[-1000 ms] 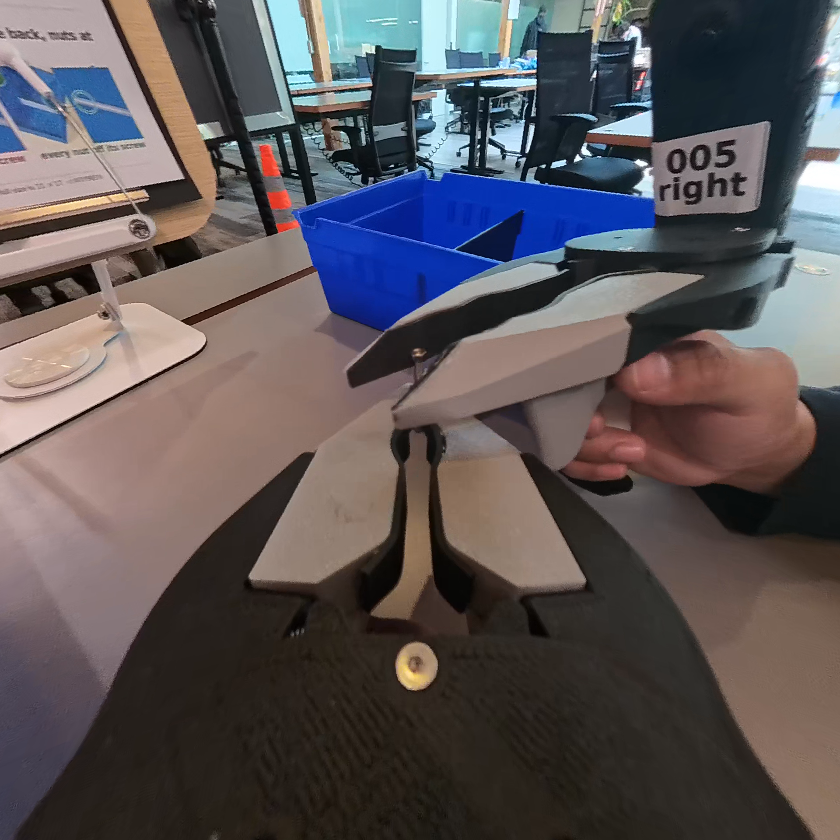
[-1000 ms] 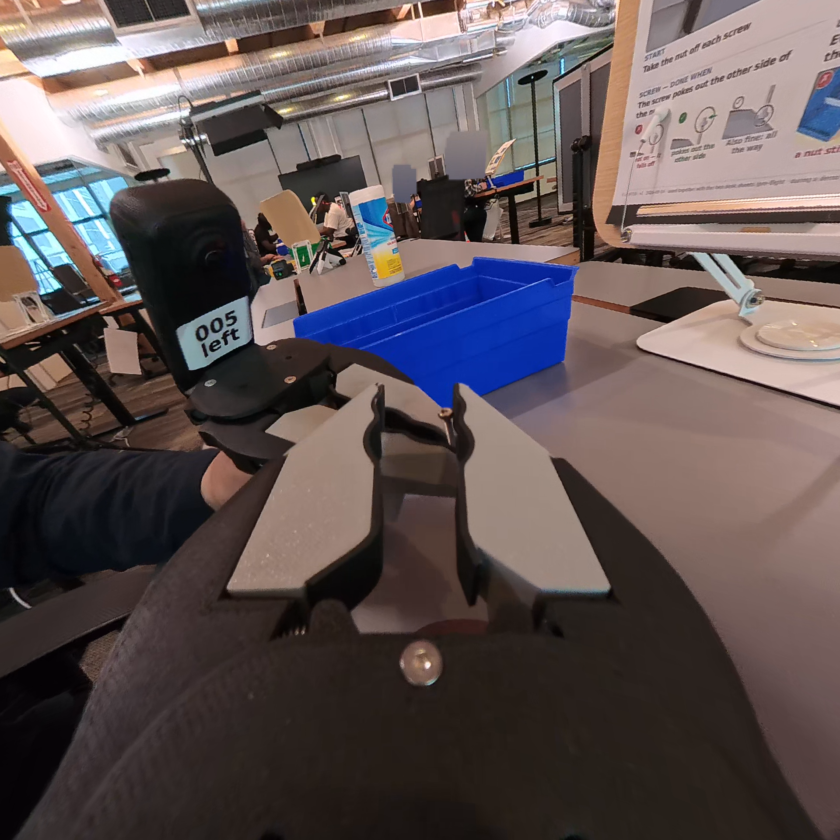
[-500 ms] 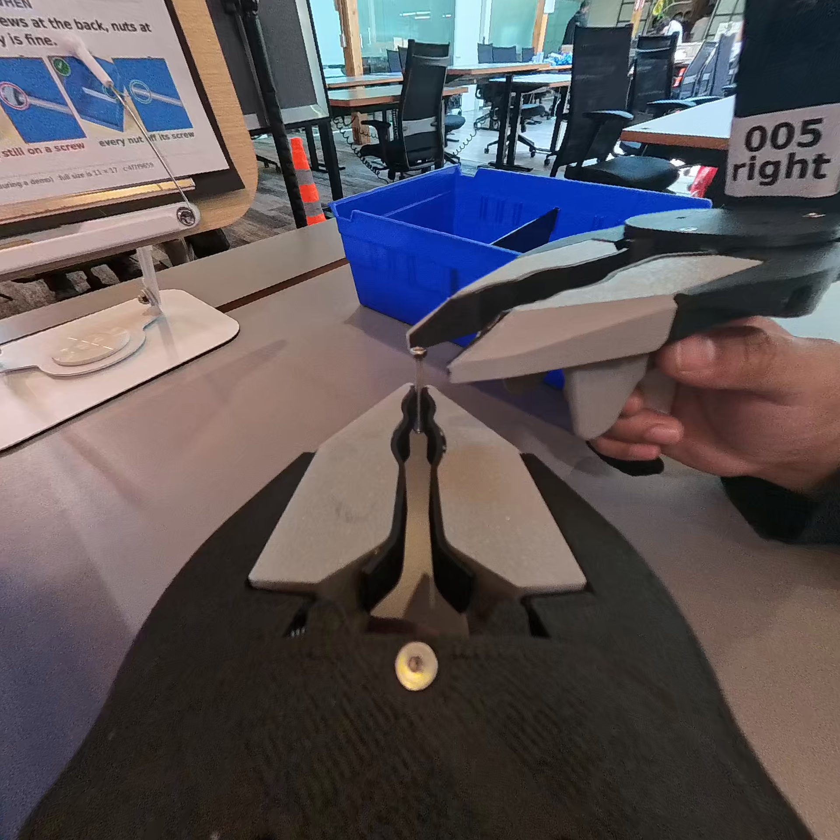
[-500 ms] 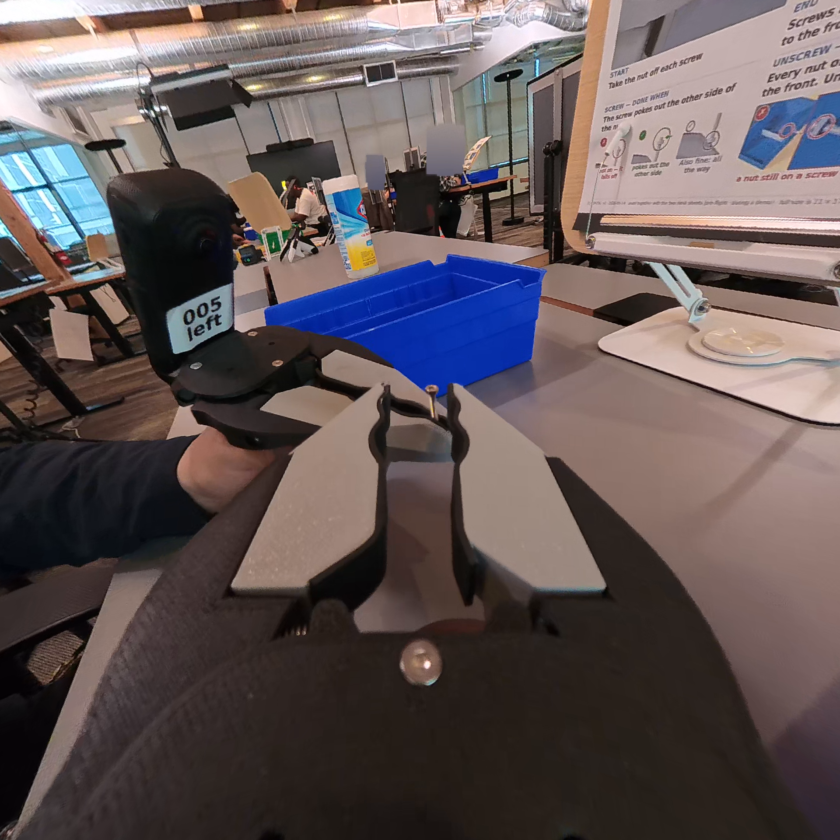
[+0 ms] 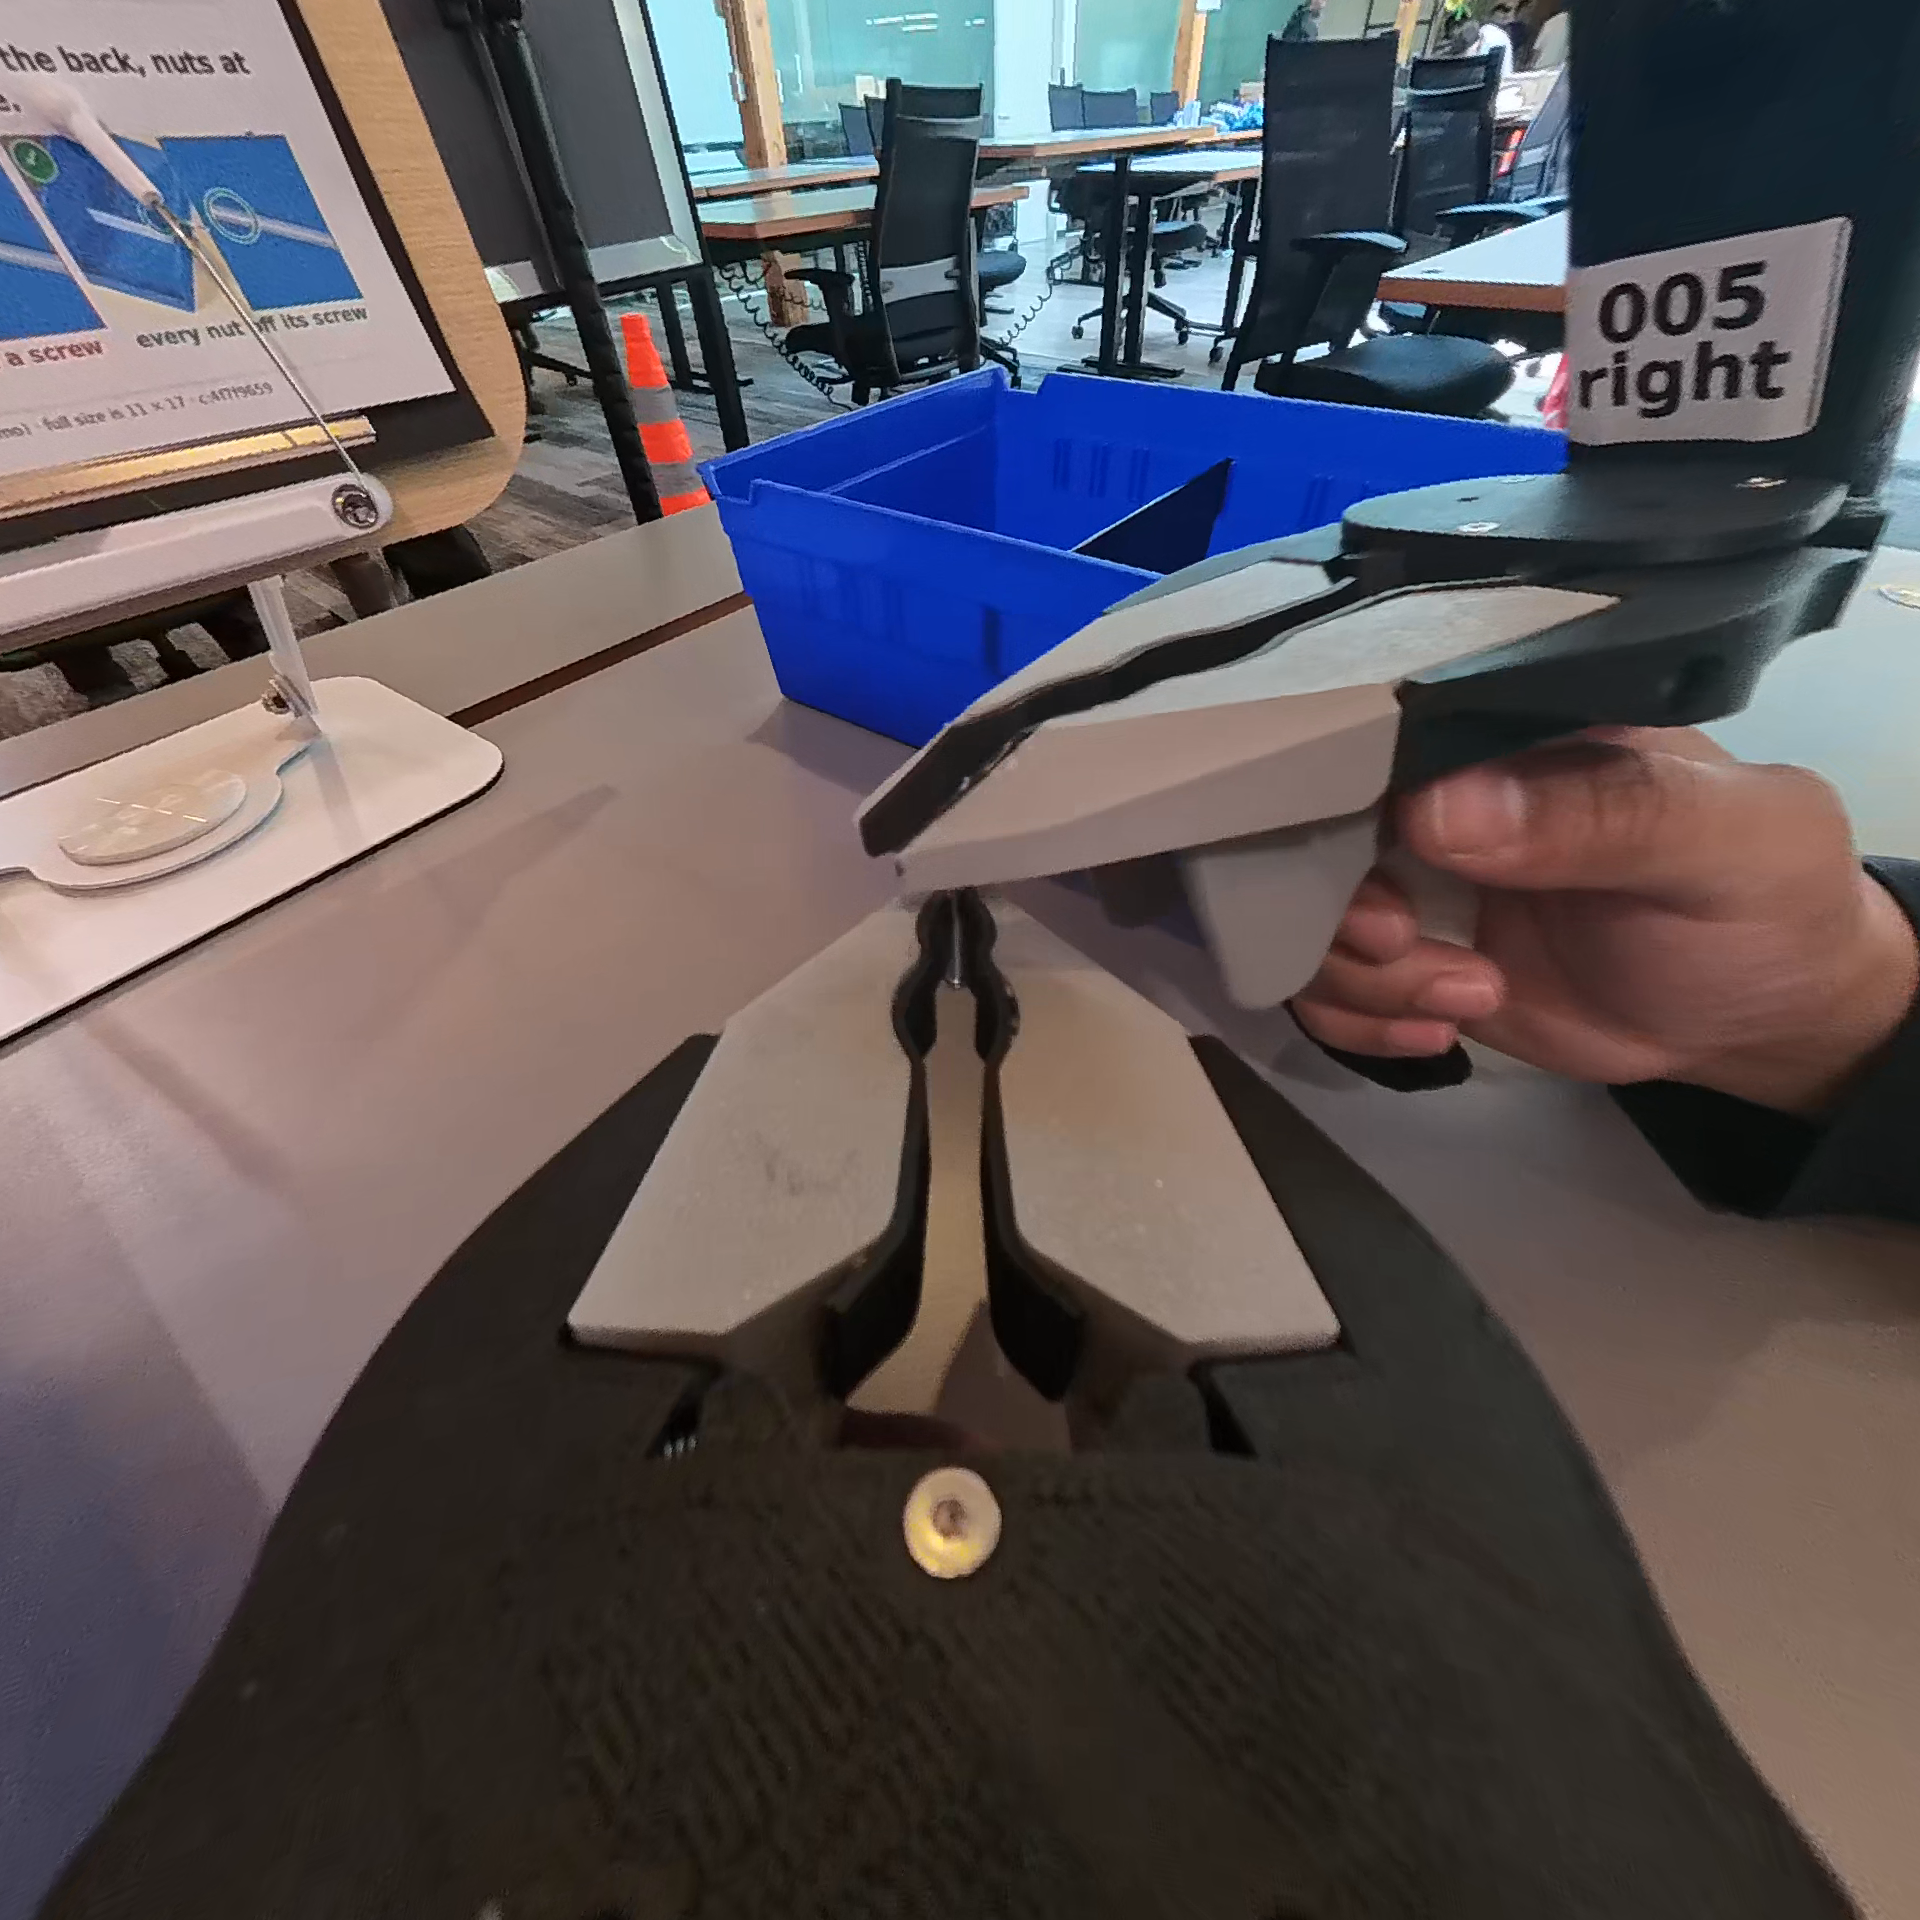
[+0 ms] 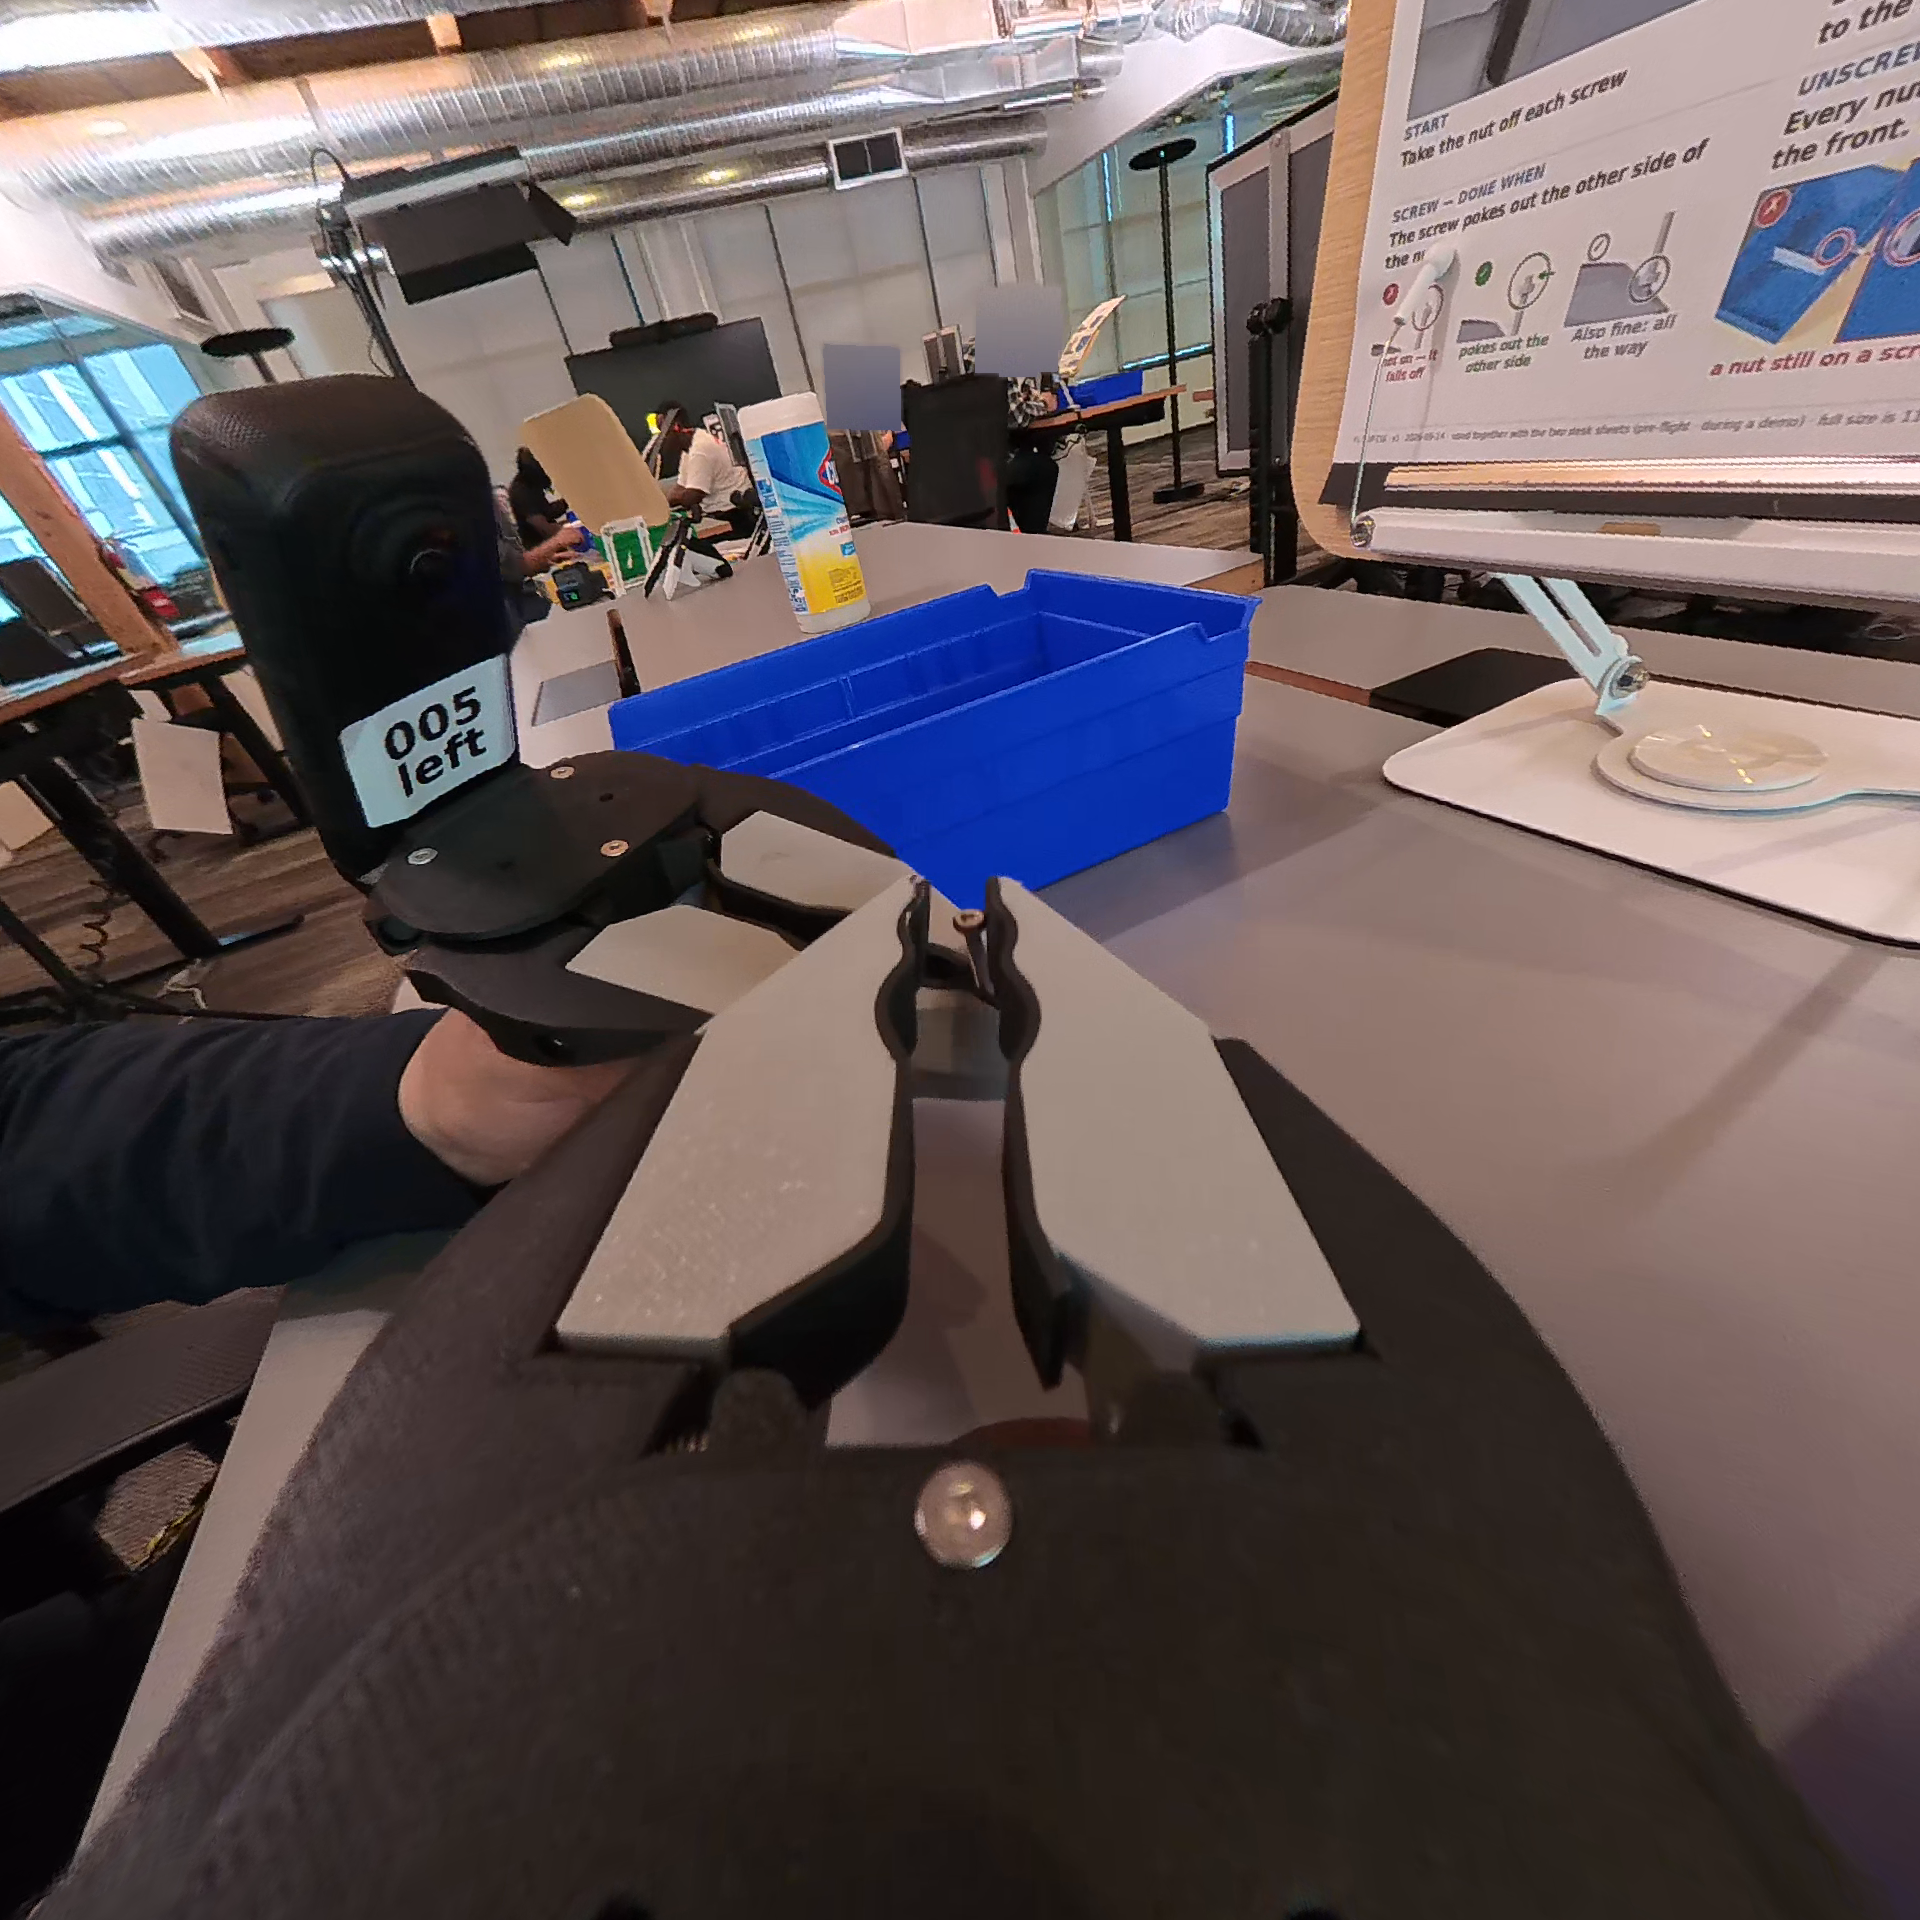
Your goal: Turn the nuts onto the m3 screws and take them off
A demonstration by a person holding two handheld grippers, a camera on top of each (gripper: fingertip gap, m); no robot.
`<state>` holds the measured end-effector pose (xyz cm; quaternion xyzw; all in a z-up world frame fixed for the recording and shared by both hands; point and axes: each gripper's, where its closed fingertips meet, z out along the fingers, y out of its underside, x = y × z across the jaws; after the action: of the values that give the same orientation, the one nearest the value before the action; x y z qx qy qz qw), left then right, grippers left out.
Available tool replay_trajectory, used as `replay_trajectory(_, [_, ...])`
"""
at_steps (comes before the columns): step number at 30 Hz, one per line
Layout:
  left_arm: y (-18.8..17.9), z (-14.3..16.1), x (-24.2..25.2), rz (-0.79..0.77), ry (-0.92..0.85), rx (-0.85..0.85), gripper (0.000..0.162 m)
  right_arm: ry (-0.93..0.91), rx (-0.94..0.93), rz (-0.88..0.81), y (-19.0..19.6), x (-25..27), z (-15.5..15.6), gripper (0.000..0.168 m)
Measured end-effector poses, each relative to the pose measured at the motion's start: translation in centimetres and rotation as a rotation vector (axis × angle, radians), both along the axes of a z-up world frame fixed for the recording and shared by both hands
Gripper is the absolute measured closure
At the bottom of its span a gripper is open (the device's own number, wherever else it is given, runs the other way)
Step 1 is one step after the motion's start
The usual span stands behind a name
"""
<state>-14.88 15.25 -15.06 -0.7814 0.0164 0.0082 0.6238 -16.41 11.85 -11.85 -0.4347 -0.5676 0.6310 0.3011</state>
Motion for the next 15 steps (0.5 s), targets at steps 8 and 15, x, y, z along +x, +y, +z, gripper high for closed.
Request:
replay_trajectory(8, [0.06,-0.07,0.38,-0.012,0.008,-0.004,0.162,-0.008,0.001,0.004,-0.28,-0.14,-0.18,0.163])
replay_trajectory(15, [0.12,-0.29,0.26,-0.012,0.003,-0.009,0.162,-0.028,0.023,-0.020,0.01,-0.33,-0.47,0.166])
